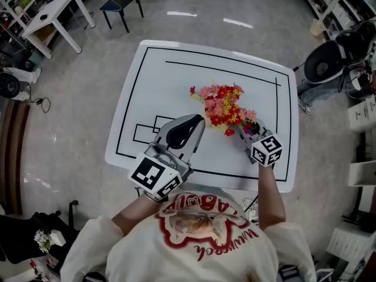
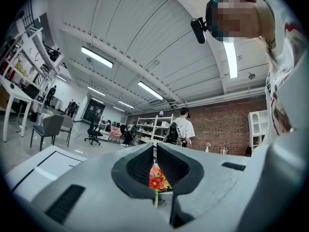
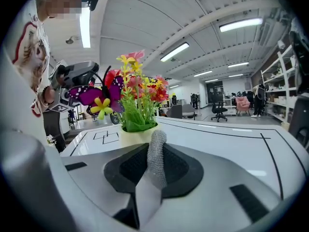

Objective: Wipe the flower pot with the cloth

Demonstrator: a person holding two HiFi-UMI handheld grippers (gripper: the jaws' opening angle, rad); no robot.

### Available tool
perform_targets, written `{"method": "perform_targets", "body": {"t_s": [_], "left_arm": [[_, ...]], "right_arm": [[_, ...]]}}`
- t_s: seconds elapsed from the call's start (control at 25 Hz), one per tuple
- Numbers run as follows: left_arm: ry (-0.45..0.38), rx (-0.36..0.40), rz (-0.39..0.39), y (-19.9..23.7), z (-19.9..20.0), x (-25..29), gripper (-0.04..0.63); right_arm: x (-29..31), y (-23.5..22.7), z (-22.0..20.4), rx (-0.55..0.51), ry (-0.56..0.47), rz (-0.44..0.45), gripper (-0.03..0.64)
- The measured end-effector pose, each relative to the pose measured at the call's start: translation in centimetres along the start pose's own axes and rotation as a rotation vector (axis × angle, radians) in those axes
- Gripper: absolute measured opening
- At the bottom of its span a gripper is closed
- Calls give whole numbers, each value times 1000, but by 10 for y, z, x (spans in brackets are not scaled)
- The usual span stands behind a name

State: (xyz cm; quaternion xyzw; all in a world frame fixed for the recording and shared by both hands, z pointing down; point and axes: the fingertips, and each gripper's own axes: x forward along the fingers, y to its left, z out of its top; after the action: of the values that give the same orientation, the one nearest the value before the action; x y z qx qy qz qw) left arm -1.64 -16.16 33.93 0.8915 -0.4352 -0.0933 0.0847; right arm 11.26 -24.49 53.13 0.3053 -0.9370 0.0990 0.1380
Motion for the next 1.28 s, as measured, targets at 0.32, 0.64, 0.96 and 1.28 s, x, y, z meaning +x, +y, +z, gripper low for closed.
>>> {"method": "perform_targets", "body": {"t_s": [0.32,0.64,0.96,1.28], "left_arm": [[3,6,-19,9,3,-12,5],[18,-1,-47,13,3,-21,6],[22,-2,-73,17,6,-31,5],[27,-1,-93,19,6,-42,5]], "right_arm": [[-1,3,-1,19,-4,-55,72],[-2,8,-2,36,-11,-105,72],[-5,17,-3,53,-18,-151,72],[-7,25,-2,60,-29,-184,72]]}}
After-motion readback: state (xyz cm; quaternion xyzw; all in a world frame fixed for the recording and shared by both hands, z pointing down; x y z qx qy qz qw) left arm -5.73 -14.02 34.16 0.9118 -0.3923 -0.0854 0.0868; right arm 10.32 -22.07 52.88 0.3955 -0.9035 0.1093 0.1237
